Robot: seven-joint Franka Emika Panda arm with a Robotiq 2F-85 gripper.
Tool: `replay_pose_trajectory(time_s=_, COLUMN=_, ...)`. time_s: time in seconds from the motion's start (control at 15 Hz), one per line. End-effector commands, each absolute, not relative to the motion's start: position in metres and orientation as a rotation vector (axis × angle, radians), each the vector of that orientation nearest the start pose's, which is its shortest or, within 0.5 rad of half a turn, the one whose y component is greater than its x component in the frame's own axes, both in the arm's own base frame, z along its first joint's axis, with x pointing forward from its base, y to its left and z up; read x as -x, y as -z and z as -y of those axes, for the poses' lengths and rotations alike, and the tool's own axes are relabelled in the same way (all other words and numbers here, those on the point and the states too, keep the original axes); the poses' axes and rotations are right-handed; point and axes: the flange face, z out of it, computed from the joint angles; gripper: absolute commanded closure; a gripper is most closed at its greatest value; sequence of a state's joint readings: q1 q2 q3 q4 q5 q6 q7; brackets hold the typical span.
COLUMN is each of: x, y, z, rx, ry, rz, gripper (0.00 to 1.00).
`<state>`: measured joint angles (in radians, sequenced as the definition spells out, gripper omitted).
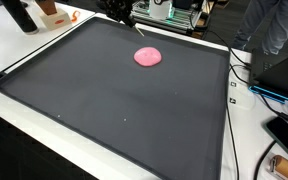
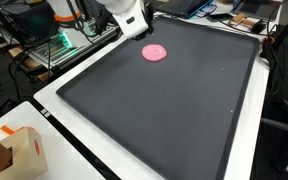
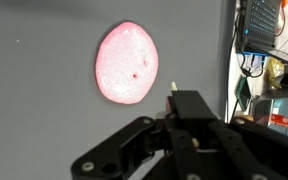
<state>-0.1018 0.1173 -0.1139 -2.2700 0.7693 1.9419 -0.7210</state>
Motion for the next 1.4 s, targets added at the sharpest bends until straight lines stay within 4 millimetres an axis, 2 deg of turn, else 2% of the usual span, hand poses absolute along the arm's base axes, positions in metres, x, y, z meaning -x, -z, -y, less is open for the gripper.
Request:
replay_pose_trajectory(time_s=0.0, x=-0.488, y=-0.269, z=0.075, rx=2.342, ry=-0.104, rz=0.025, gripper=0.97)
replay_pose_trajectory(time_s=0.47, x=-0.487, y=-0.238, z=0.093, rx=2.309, ry=-0.086, rz=-0.085, gripper=0.97)
replay_pose_trajectory(time_s=1.33, x=-0.487, y=-0.216, z=0.102, rx=2.32, ry=-0.091, rz=-0.176, gripper=0.97)
